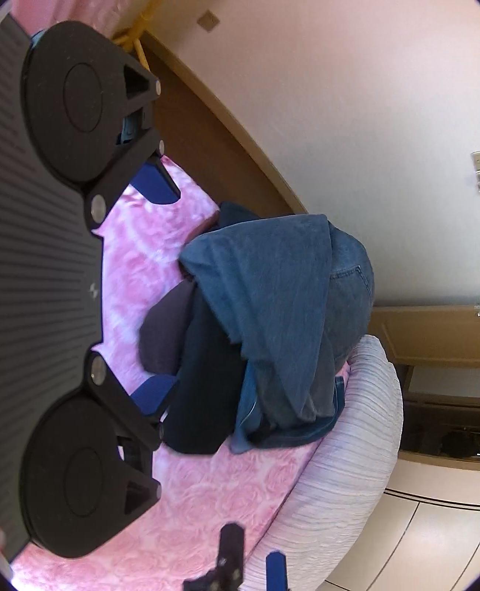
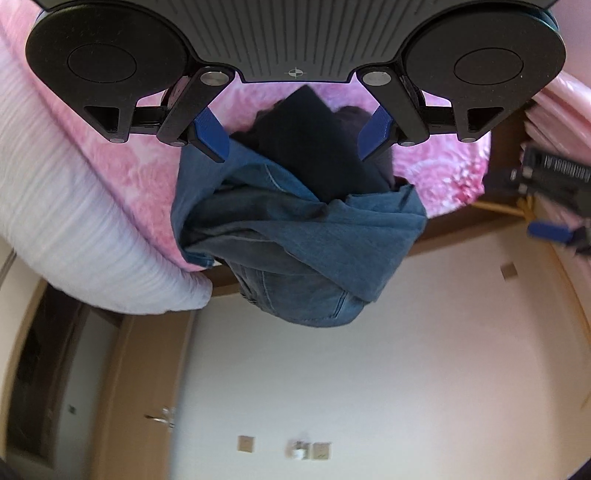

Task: Fold clothes
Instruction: 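Grasp the blue denim jacket with the left tool while the right tool grasps it too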

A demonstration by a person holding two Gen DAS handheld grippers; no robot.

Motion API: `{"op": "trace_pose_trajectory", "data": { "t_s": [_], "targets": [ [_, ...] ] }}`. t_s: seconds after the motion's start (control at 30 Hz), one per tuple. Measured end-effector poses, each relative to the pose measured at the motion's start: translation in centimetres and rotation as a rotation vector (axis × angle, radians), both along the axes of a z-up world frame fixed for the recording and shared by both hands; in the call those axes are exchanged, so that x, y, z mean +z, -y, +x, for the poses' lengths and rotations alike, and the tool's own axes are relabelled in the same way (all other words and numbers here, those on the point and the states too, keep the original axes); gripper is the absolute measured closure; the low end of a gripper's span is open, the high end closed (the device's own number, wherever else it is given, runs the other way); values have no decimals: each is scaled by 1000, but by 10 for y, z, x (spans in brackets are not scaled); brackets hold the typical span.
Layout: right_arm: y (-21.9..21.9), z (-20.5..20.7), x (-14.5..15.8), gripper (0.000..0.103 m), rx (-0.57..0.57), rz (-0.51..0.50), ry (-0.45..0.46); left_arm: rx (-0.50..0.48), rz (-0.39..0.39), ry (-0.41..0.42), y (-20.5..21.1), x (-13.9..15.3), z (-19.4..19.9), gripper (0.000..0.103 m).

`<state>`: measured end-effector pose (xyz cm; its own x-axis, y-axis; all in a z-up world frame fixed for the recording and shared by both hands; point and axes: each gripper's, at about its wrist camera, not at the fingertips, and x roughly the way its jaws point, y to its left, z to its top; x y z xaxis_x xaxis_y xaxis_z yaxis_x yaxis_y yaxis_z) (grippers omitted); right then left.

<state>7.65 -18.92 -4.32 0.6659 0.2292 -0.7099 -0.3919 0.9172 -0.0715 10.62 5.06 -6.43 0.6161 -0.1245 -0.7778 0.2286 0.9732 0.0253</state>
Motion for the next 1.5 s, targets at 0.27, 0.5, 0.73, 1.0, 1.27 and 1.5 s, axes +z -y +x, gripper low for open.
{"op": "trace_pose_trajectory", "data": {
  "t_s": [0.27,0.5,0.73,1.0,1.27,1.5],
  "targets": [
    [-56,89,-47,23,184,-272,17,-82,-170,-72,-48,-56,136,5],
    [-85,159,-96,23,397,-488,30,-183,-296,-153,-59,-104,216,6],
    [-95,201,-127,25,545,-566,-63,-217,-435,-241,-66,-128,239,23],
    [-77,194,-110,95,481,-481,-108,-272,-383,-150,-57,-88,212,86],
    [-21,107,-22,96,353,-365,85,-407,-362,129,-35,13,111,90],
    [67,-40,-11,96,193,-332,75,-635,-348,154,38,48,-31,102]
  ]
}}
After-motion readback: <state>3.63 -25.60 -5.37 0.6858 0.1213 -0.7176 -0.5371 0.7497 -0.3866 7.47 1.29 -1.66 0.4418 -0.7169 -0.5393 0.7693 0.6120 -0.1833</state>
